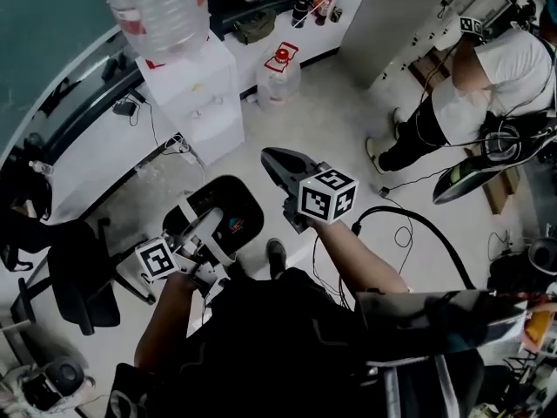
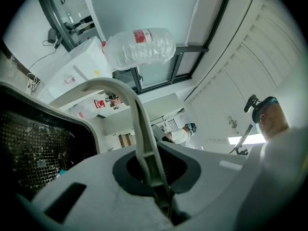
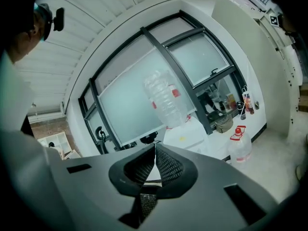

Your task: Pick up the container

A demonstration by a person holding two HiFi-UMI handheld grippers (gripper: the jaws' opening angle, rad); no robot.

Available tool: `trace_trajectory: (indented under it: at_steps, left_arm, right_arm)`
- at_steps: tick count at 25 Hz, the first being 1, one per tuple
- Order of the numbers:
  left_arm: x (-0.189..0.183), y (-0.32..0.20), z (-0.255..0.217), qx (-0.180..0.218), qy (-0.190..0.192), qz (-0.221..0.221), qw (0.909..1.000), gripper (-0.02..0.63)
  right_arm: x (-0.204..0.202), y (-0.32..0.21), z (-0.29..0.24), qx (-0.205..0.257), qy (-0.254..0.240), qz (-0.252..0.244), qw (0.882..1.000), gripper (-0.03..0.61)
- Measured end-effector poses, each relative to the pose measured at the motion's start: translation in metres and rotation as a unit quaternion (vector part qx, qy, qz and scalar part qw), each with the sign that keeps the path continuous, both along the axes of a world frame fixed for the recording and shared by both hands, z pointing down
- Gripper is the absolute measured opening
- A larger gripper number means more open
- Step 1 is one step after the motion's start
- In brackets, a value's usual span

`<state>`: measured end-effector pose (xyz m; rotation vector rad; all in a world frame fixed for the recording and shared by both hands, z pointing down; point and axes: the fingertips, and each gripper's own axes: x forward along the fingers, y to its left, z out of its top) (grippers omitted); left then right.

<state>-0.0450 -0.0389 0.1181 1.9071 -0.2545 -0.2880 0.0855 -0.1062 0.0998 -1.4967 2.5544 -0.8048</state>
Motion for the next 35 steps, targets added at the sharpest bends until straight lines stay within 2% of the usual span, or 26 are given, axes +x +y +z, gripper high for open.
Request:
trace_trajectory:
  at_steps: [5, 14, 20, 27, 35]
  left_arm:
    - [-0.007, -0.004, -0.019, 0.01, 0.001, -0.002, 0.9999, 0.011]
    - [-0.015, -0.003, -0.039, 0.024, 0.018, -0.001, 0.9996, 0.011]
    - [-0.011, 0.0, -0.042, 0.016, 0.015, 0.007, 0.9997, 0.011]
    - [-0.007, 0.006, -0.045, 0.014, 0.02, 0.015, 0.9996, 0.011]
    - [-0.002, 0.014, -0.051, 0.013, 0.025, 0.023, 0.9993, 0.011]
  right_arm:
    - [-0.005, 0.002, -0.022, 0.017, 0.001, -0.001, 1.0, 0.011]
    - [-0.002, 0.007, -0.053, 0.046, 0.045, 0.022, 0.998, 0.009]
    - [-0.003, 0.008, -0.066, 0.057, 0.059, 0.035, 0.996, 0.009]
    - [0.007, 0.015, -0.065, 0.047, 0.048, 0.051, 0.996, 0.009]
    - [0.013, 0.024, -0.073, 0.058, 0.043, 0.059, 0.996, 0.009]
